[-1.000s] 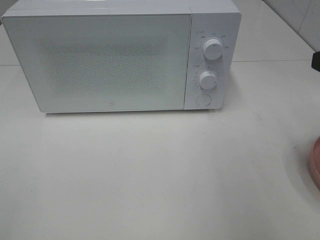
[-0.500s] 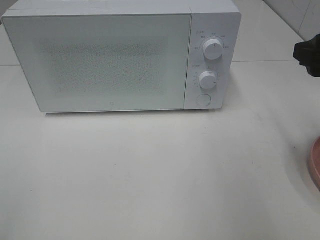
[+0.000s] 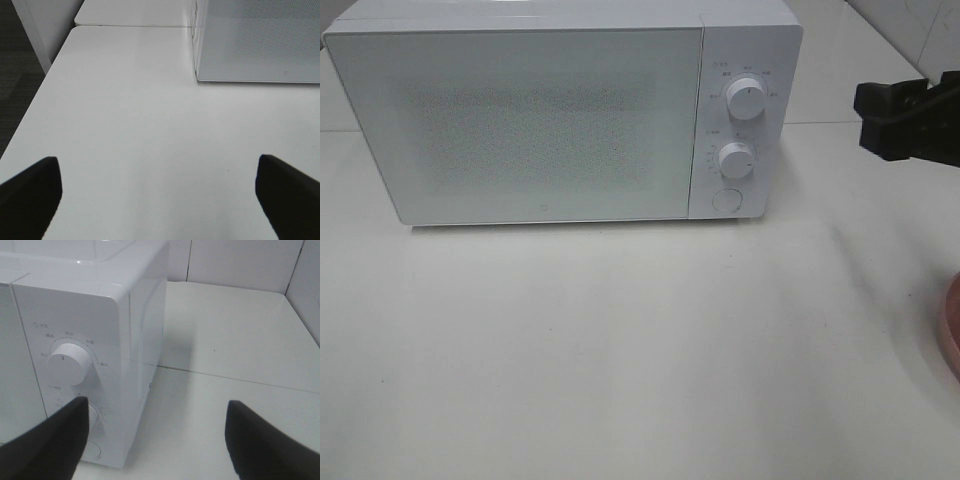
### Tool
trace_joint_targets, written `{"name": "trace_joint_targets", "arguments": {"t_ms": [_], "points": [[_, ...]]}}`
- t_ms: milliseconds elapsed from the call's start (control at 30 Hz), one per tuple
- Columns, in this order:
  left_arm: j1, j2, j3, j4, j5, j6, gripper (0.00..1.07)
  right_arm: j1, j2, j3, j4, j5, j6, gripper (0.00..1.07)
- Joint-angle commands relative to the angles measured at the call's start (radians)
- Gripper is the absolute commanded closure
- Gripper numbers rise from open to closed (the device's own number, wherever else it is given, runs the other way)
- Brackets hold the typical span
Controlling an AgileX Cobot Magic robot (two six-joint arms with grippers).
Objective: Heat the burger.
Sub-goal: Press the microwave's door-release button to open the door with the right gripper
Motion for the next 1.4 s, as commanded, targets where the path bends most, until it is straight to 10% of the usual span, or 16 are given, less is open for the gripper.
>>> {"name": "trace_joint_targets", "arguments": {"t_ms": [33, 667, 1400], "points": [[0.002, -0.023, 0.002, -0.01, -0.016, -0.004, 0.09, 0.087, 0.043, 0.021, 0.173, -0.14, -0.153, 0.34], [0.002, -0.023, 0.002, -0.01, -0.016, -0.004, 0.09, 0.455, 0.359, 0.031, 0.565, -0.528, -0.281, 0.34], [0.002, -0.023, 0.002, -0.01, -0.016, -0.004, 0.09, 0.465, 0.59, 0.029, 0.509, -0.57, -0.01, 0.37]]}}
